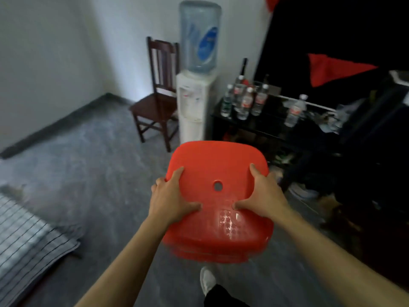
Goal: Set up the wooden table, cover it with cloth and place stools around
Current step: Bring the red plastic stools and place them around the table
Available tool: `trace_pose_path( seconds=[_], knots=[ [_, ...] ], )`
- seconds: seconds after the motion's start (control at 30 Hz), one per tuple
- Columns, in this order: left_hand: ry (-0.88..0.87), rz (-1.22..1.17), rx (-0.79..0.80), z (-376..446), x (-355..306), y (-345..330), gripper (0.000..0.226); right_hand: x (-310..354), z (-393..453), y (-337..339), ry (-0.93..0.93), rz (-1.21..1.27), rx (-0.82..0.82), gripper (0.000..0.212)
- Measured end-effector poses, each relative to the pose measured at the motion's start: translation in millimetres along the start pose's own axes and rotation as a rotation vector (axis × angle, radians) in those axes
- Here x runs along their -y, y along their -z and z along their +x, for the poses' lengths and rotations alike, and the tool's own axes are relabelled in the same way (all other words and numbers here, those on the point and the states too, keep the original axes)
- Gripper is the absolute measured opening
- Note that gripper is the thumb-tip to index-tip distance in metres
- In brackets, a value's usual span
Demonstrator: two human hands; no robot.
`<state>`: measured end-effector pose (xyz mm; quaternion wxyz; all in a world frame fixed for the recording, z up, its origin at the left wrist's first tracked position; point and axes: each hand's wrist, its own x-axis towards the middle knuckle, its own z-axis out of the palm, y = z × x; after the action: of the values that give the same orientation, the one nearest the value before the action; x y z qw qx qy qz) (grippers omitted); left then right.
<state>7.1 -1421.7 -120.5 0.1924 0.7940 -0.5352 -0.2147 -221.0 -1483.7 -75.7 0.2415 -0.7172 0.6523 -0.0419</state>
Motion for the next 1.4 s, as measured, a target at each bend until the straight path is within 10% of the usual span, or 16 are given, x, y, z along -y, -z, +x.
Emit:
trace_pose_path(
  seconds=[0.63, 1.4],
  knots=[
    [0.661, -0.041, -0.335, 71, 141, 128, 0.113, 266, 196, -96, 0.607, -0.052, 0.339, 0.137],
    [0.625, -0.213, -0.458, 266, 371, 264, 0.109, 565, 331, -170, 0.706, -0.177, 0.290, 0.122]
  ],
)
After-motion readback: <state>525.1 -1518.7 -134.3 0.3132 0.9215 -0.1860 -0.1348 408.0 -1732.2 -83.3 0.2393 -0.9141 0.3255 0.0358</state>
